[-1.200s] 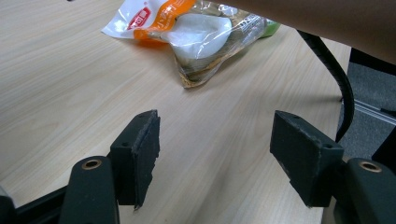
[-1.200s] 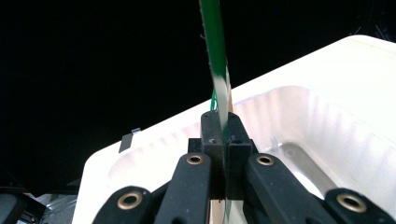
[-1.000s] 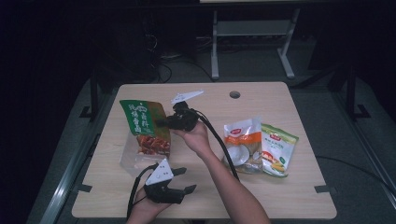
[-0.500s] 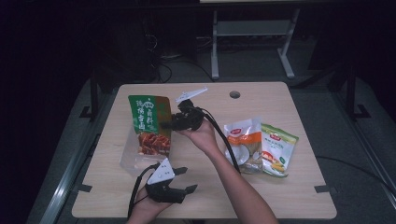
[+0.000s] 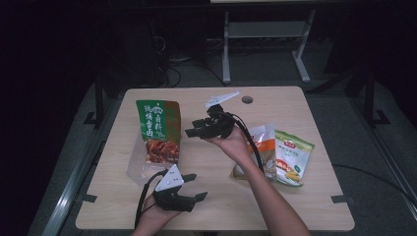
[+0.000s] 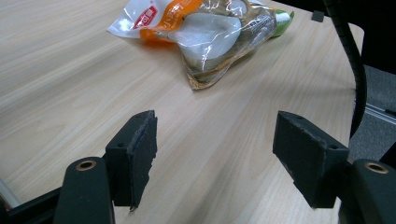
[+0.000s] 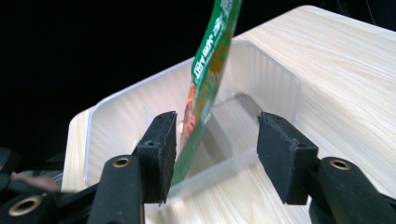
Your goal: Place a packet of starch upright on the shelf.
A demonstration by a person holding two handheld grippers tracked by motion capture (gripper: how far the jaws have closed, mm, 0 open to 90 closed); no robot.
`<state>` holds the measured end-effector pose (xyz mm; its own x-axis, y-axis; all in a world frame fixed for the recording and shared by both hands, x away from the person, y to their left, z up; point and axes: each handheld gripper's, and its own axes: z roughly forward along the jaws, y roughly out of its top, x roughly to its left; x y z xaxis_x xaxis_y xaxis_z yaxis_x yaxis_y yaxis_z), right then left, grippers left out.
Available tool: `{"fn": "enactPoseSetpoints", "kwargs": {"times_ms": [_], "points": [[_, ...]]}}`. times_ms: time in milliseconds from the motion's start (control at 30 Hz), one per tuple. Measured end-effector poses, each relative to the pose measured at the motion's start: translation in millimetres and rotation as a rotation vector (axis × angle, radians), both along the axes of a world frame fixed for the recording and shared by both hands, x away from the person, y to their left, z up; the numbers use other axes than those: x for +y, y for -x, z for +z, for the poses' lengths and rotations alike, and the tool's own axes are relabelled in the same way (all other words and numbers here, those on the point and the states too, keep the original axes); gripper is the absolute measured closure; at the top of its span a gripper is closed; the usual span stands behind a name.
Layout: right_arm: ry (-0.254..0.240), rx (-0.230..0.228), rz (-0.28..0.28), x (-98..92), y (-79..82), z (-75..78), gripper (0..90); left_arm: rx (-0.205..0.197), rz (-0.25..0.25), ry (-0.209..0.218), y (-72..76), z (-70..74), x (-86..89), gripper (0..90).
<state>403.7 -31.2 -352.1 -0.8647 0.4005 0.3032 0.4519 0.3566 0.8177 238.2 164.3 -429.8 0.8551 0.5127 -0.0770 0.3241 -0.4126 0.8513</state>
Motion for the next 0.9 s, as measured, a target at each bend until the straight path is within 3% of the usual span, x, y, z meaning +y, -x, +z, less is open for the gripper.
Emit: {"fn": "enactPoseSetpoints", "kwargs": {"times_ms": [567, 900], "points": [[0.066, 0.018, -0.082, -64.7, 12.6, 2.6, 43.4, 0.007, -0.005, -0.003, -0.2, -2.0, -4.4, 30.1], [0.104, 0.032, -0.138, -100.2, 21.3, -7.0, 42.9, 0.010, -0.012, -0.007, 0.4, -3.2, -7.6, 29.8]]}}
